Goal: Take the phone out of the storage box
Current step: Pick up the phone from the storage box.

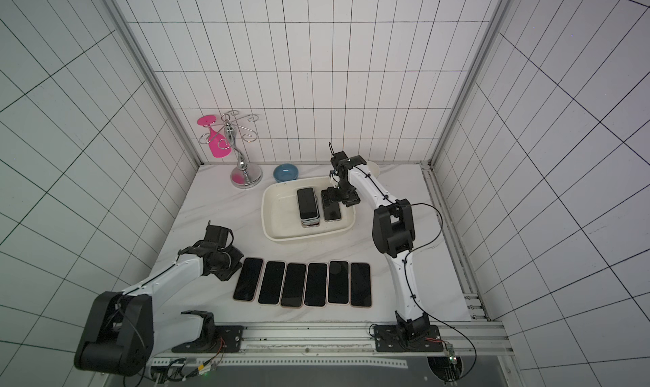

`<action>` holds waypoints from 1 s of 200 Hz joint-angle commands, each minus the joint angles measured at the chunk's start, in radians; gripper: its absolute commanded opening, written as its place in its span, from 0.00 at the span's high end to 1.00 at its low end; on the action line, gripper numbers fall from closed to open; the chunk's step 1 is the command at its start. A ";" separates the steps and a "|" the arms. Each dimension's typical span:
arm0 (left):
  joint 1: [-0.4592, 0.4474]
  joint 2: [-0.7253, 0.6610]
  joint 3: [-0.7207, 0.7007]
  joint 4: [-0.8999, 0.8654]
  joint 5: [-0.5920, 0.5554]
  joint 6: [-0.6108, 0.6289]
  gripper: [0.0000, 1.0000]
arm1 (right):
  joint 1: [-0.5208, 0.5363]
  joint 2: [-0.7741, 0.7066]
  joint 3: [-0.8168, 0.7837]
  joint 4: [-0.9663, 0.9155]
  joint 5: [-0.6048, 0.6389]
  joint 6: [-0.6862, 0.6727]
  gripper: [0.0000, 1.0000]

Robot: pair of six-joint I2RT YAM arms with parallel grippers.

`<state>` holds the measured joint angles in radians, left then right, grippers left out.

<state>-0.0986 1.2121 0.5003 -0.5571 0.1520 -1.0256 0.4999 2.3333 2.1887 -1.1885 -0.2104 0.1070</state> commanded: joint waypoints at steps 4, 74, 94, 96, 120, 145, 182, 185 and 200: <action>-0.010 -0.025 -0.032 -0.045 0.040 -0.026 1.00 | 0.016 0.084 0.108 -0.084 0.066 -0.020 0.02; -0.007 -0.133 -0.040 -0.112 0.054 -0.072 1.00 | 0.044 0.161 0.155 -0.085 0.119 -0.045 0.01; -0.006 -0.145 -0.027 -0.122 0.063 -0.084 1.00 | 0.045 0.182 0.169 -0.094 0.142 -0.058 0.01; -0.007 -0.146 -0.026 -0.122 0.065 -0.083 1.00 | 0.046 0.183 0.171 -0.095 0.146 -0.060 0.01; -0.006 -0.159 -0.018 -0.135 0.086 -0.085 1.00 | 0.046 0.210 0.185 -0.094 0.163 -0.075 0.01; -0.006 -0.187 -0.039 -0.136 0.102 -0.106 1.00 | 0.047 0.247 0.214 -0.106 0.160 -0.081 0.01; -0.007 -0.222 -0.051 -0.152 0.102 -0.121 1.00 | 0.049 0.277 0.235 -0.114 0.170 -0.089 0.01; -0.007 -0.224 -0.051 -0.152 0.104 -0.120 1.00 | 0.049 0.277 0.235 -0.114 0.174 -0.089 0.01; -0.007 -0.230 -0.052 -0.162 0.096 -0.120 0.99 | 0.050 0.282 0.235 -0.114 0.189 -0.089 0.01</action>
<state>-0.1036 0.9989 0.4568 -0.7010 0.2420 -1.1347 0.5575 2.5660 2.3978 -1.2579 -0.0807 0.0406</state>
